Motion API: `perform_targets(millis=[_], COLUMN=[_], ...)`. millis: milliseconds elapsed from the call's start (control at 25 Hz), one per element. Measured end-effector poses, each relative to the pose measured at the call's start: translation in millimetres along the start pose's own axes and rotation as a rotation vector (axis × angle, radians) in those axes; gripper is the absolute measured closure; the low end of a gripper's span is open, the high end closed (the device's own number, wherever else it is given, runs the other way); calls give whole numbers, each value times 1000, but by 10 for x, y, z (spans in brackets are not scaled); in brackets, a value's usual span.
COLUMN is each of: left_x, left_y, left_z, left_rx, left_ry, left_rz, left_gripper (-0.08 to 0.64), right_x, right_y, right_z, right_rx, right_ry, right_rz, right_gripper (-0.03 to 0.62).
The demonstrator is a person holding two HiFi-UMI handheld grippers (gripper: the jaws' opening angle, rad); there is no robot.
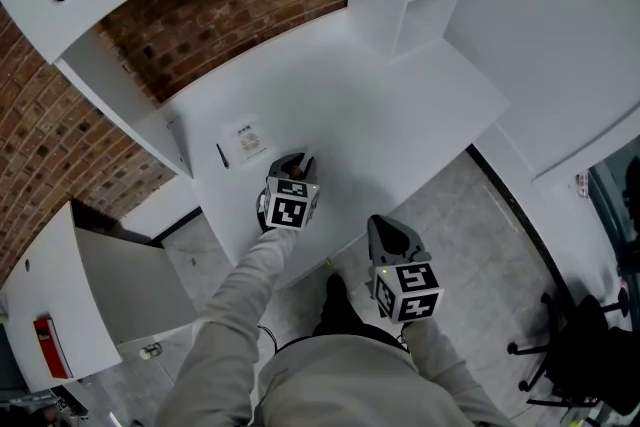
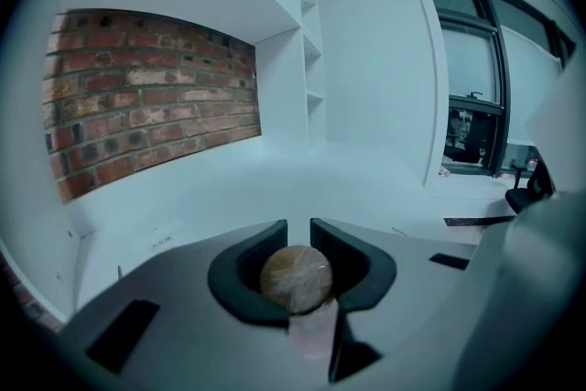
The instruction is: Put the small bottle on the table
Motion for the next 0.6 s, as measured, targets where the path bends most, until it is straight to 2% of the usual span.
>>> perform_targets(millis=[200,600], left_x=[-59,-84], left_y=[158,372], left_z=[29,86], left_rx=[17,46], left_ry=[19,124], left_rz=[-10,-29], left_gripper=[469,460], right_x=[0,7], right_y=[39,102], right_z=[57,96], right_rx=[8,14], right_ry=[4,7], right_rz=[-8,-18], right_gripper=[565,565])
Point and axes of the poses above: the fingertips, and each gripper's own axes: y forward along the fingers, z to its right, x out of its underside, the point moved 5 cm from there along -y, backward along the fingers, and after that the axes turned 12 degrees about z, right-handed, at the moved point
